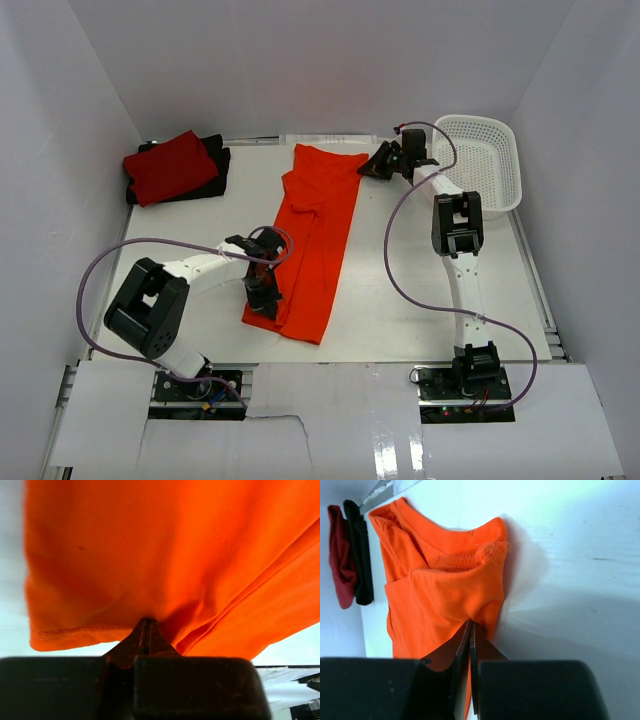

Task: Fold and stack the t-shirts
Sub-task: Rotate the tshirt 90 degrees

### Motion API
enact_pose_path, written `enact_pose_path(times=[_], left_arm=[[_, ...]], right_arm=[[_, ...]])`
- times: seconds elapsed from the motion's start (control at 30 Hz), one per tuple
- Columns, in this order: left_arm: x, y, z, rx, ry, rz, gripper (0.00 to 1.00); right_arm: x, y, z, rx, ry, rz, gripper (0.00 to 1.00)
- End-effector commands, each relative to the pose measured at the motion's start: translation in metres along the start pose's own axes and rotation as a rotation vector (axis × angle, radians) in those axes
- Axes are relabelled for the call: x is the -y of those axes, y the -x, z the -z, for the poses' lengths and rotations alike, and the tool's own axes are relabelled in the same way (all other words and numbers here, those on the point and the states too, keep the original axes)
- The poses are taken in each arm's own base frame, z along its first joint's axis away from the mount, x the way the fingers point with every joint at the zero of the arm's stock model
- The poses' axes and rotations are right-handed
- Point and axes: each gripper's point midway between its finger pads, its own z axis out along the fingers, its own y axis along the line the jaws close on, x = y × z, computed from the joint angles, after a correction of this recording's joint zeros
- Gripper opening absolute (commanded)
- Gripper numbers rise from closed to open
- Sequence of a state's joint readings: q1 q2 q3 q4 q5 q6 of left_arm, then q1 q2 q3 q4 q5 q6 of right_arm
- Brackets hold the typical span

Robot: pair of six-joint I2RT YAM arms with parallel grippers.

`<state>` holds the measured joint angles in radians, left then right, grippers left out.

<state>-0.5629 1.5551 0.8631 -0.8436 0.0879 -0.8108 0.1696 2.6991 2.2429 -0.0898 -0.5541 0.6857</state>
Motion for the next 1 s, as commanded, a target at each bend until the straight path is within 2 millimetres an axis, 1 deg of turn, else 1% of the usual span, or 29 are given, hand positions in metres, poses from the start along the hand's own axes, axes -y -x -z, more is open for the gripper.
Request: enact_pose_path(times=[0.0, 0.13, 0.17, 0.2, 0.23, 0.3, 0.33, 0.4, 0.43, 0.5, 0.53, 0.6, 0.63, 0.7, 0.73, 0.77, 0.8, 0.83, 0.87, 0.9, 0.93, 0.97], left_arm=[[0.015, -0.016, -0.004, -0.029, -0.034, 0.03, 0.0], [0.016, -0.031, -0.012, -0.065, -0.044, 0.029, 0.0], [0.019, -0.034, -0.013, -0.074, -0.064, 0.027, 0.0], [0.017, -0.042, -0.018, -0.088, -0.054, 0.025, 0.0], [0.019, -0.045, -0.019, -0.089, -0.054, 0.019, 0.0], [0.02, -0.054, -0.026, -0.107, -0.041, -0.002, 0.0], [0.024, -0.055, -0.028, -0.108, -0.048, -0.004, 0.0], [0.031, -0.063, -0.034, -0.136, -0.047, -0.029, 0.0], [0.039, -0.063, -0.034, -0.138, -0.062, -0.04, 0.0], [0.047, -0.07, -0.038, -0.16, -0.057, -0.069, 0.0], [0.058, -0.068, -0.036, -0.152, -0.073, -0.082, 0.0], [0.068, -0.073, -0.035, -0.162, -0.084, -0.106, 0.0], [0.077, -0.073, -0.034, -0.162, -0.104, -0.115, 0.0], [0.086, -0.075, -0.032, -0.167, -0.126, -0.133, 0.0], [0.093, -0.072, -0.029, -0.158, -0.139, -0.139, 0.0], [0.095, -0.071, -0.026, -0.151, -0.145, -0.14, 0.0], [0.097, -0.07, -0.023, -0.141, -0.148, -0.141, 0.0], [0.094, -0.066, -0.017, -0.114, -0.133, -0.139, 0.0], [0.099, -0.06, -0.009, -0.088, -0.139, -0.138, 0.0], [0.1, -0.055, -0.003, -0.069, -0.134, -0.136, 0.0], [0.095, -0.053, 0.003, -0.057, -0.109, -0.129, 0.0], [0.101, -0.048, 0.016, -0.036, -0.141, -0.124, 0.0]], right_arm=[[0.002, 0.014, -0.004, 0.044, 0.042, -0.043, 0.08], [-0.005, 0.025, -0.005, 0.076, 0.09, -0.029, 0.08], [-0.008, 0.029, -0.005, 0.088, 0.092, -0.019, 0.08], [-0.01, 0.032, -0.004, 0.097, 0.098, -0.012, 0.08], [-0.014, 0.035, -0.003, 0.104, 0.107, -0.007, 0.08], [-0.017, 0.035, -0.002, 0.105, 0.122, -0.004, 0.08], [-0.021, 0.037, -0.001, 0.109, 0.137, 0.003, 0.08], [-0.023, 0.035, 0.0, 0.108, 0.146, 0.006, 0.08], [-0.026, 0.038, 0.002, 0.115, 0.15, 0.018, 0.08], [-0.027, 0.039, 0.003, 0.113, 0.143, 0.019, 0.08], [-0.029, 0.039, 0.004, 0.112, 0.148, 0.026, 0.08], [-0.032, 0.04, 0.005, 0.107, 0.15, 0.028, 0.08], [-0.033, 0.039, 0.005, 0.103, 0.152, 0.029, 0.08], [-0.034, 0.038, 0.006, 0.099, 0.153, 0.035, 0.08], [-0.035, 0.039, 0.008, 0.098, 0.158, 0.04, 0.08], [-0.037, 0.04, 0.009, 0.099, 0.16, 0.052, 0.08], [-0.046, 0.045, 0.014, 0.111, 0.172, 0.072, 0.08], [-0.049, 0.046, 0.016, 0.117, 0.174, 0.083, 0.08], [-0.052, 0.051, 0.02, 0.13, 0.174, 0.108, 0.09], [-0.06, 0.058, 0.026, 0.148, 0.178, 0.127, 0.1], [-0.064, 0.066, 0.031, 0.165, 0.185, 0.143, 0.1], [-0.068, 0.072, 0.035, 0.174, 0.194, 0.155, 0.1]])
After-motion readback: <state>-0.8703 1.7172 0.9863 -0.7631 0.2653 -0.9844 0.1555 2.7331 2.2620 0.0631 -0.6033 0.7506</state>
